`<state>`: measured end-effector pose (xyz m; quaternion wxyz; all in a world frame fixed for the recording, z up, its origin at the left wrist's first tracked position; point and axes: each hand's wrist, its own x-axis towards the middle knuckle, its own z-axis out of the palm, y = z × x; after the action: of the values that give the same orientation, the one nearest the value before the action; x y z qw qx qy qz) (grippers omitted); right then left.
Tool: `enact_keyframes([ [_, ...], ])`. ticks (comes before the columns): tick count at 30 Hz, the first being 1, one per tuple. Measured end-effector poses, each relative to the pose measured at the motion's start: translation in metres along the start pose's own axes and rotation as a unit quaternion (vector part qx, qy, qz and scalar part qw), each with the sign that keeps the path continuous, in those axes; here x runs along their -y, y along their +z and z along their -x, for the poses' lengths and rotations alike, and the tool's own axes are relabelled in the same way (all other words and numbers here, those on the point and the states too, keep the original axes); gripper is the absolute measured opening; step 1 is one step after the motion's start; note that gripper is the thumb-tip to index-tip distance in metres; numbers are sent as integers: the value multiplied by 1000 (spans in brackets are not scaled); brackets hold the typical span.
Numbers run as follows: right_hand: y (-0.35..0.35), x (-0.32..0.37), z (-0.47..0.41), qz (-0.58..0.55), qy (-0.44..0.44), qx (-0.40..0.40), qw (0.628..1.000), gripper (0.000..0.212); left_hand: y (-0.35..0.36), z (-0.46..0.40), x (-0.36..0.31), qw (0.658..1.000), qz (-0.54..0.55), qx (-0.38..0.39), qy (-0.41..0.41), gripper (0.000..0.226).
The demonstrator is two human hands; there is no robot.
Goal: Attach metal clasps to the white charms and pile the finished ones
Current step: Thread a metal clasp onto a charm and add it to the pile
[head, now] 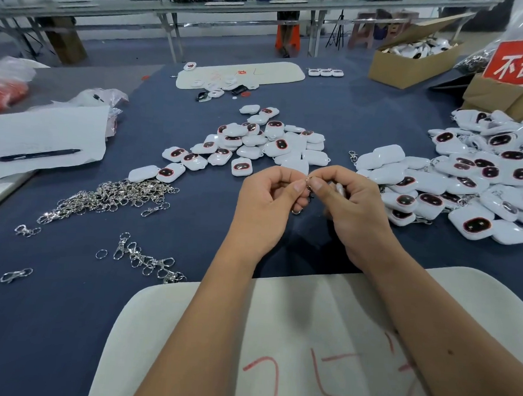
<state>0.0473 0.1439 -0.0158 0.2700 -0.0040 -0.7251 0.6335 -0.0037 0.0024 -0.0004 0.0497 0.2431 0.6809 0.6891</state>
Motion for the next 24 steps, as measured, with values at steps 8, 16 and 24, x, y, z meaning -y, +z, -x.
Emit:
enact_keyframes([
  [8,2,1,1,63,-6,-30,998,11,13,4,6,991,-108,-58,53,21],
  [16,4,3,2,109,-29,-45,993,12,13,4,6,972,-179,-102,110,19],
  [24,5,6,4,87,-11,-56,995,11,15,4,4,963,-215,-81,138,15],
])
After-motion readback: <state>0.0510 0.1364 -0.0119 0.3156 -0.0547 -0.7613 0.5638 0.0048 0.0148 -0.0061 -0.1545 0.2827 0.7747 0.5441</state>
